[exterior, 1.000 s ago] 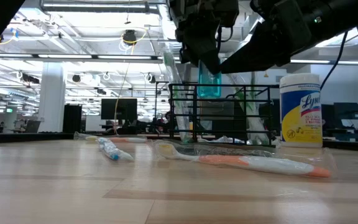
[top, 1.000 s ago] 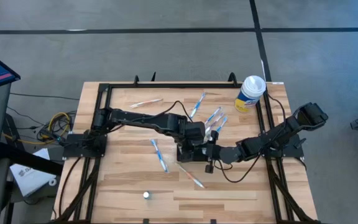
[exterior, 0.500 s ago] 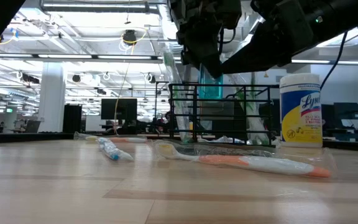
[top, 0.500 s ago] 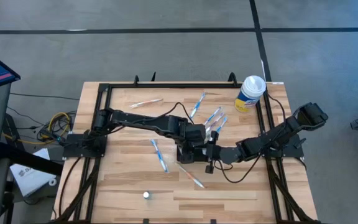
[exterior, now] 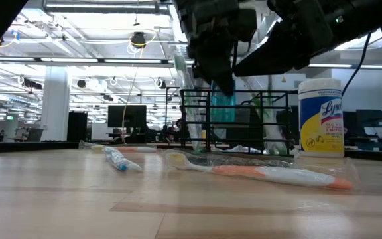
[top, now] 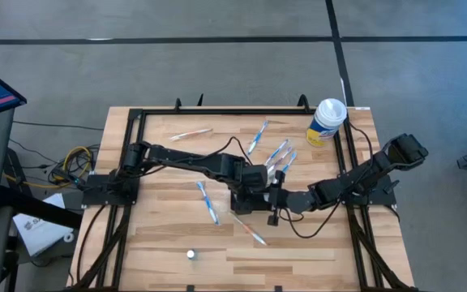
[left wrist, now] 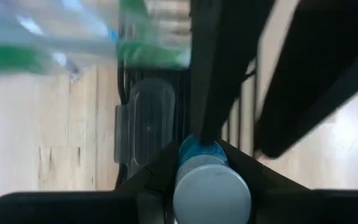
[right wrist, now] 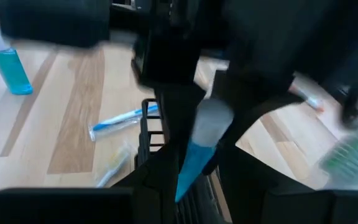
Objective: Pick & Place toothbrushing station
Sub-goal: Put the blue mouthwash into the wire organizer
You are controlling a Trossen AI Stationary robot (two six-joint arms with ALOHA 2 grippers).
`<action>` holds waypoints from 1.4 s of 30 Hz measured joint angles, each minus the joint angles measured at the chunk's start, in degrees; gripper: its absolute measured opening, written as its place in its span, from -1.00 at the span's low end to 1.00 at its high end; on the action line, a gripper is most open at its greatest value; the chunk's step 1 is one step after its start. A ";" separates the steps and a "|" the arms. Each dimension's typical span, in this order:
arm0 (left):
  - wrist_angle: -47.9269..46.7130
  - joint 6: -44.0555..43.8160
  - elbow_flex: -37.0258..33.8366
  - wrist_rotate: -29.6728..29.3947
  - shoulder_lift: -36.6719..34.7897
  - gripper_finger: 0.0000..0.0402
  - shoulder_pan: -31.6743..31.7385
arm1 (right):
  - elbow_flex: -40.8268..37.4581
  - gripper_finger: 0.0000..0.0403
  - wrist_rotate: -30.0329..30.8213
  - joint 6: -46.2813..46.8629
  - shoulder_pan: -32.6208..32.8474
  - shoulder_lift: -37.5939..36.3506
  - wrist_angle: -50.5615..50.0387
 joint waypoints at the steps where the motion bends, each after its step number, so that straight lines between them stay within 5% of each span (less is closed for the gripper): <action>1: -0.16 -0.02 -0.31 0.00 0.07 -0.57 0.00 | 0.00 -0.49 0.00 0.00 -0.01 0.00 -0.13; 42: 2.92 -0.15 -0.57 0.80 2.04 -0.57 -0.02 | 0.00 -0.49 0.02 0.00 -0.01 0.09 -0.57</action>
